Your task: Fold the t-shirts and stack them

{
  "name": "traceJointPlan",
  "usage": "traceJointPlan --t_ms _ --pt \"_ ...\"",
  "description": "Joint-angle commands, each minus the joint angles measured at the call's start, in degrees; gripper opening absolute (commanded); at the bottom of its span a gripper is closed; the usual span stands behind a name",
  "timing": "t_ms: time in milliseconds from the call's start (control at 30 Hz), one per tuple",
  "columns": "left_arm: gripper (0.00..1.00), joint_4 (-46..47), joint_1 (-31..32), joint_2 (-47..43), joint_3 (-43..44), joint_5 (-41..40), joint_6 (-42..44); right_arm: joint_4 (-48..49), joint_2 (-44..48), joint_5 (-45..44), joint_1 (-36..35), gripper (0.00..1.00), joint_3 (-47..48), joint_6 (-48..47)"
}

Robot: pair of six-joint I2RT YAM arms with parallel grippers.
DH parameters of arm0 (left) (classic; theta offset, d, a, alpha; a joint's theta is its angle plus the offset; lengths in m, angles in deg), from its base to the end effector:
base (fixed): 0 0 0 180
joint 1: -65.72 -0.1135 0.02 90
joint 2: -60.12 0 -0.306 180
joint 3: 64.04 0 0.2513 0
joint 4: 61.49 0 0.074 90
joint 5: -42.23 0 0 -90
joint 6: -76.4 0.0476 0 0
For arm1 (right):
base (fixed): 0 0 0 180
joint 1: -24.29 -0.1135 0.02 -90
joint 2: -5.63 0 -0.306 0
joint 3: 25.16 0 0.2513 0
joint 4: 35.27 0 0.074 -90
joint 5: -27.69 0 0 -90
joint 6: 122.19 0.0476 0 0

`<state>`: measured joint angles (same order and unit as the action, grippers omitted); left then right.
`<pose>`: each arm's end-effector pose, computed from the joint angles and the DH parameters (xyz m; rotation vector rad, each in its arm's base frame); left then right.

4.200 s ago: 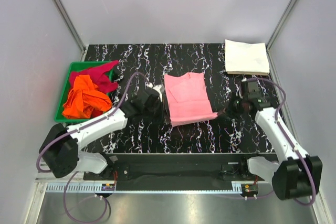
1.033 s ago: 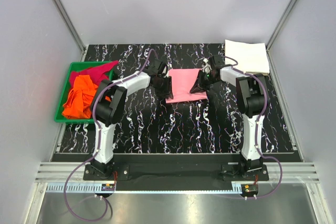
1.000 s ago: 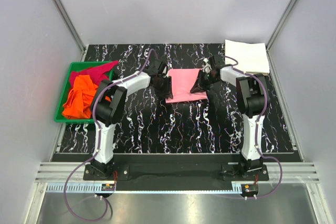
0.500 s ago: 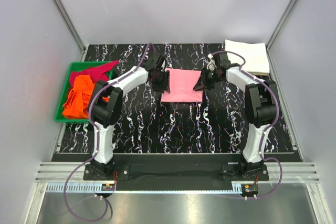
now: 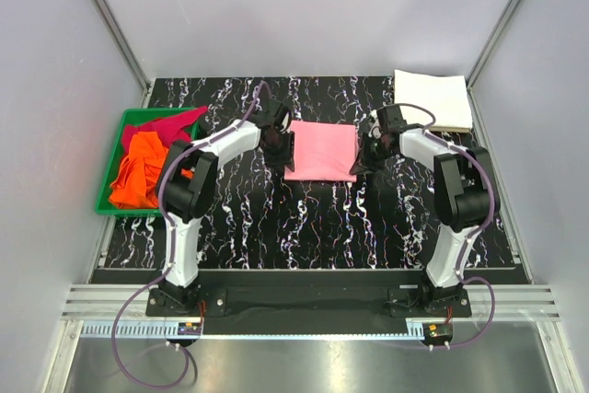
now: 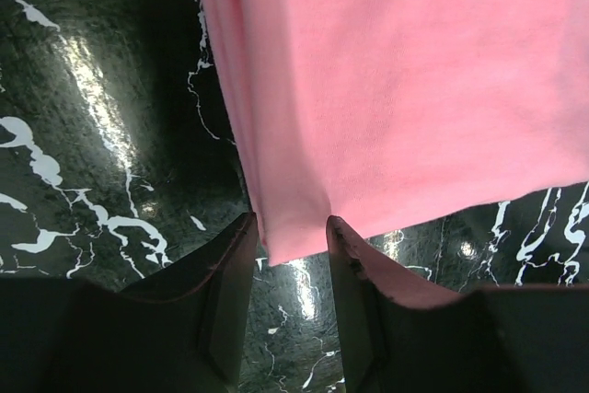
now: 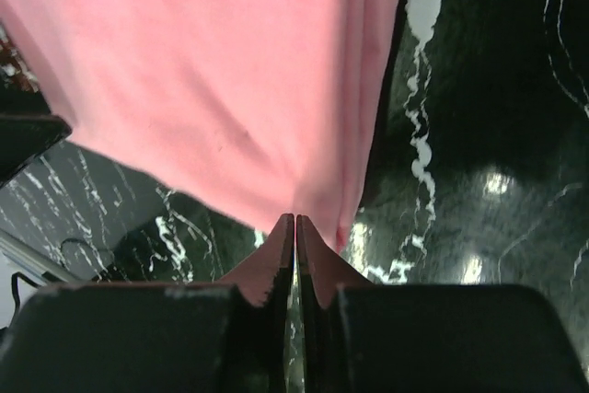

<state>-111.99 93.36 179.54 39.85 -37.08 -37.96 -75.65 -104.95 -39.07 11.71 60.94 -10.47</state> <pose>0.4047 -0.2219 0.2024 0.1359 2.8018 -0.4968 0.3924 0.1068 0.1893 0.0935 2.7545 0.7220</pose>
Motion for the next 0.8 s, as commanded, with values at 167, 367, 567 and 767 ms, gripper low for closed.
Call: traceJointPlan --t_ms 167,367,567,767 --pt "0.41 3.19 0.05 -4.8 1.59 6.6 0.19 7.31 6.44 6.28 0.19 0.09 -4.52 2.72" --pt "0.41 6.45 0.58 -5.6 -1.49 6.62 -1.57 10.13 3.45 13.13 -1.3 0.09 -1.19 4.82" --pt "0.39 6.45 -0.13 -3.32 -3.86 3.98 -2.36 11.98 -2.78 14.81 -4.47 0.08 2.06 6.59" --pt "0.37 6.28 -0.92 -2.08 -6.76 0.56 -2.71 11.19 -8.5 6.65 -4.38 0.06 2.15 5.36"
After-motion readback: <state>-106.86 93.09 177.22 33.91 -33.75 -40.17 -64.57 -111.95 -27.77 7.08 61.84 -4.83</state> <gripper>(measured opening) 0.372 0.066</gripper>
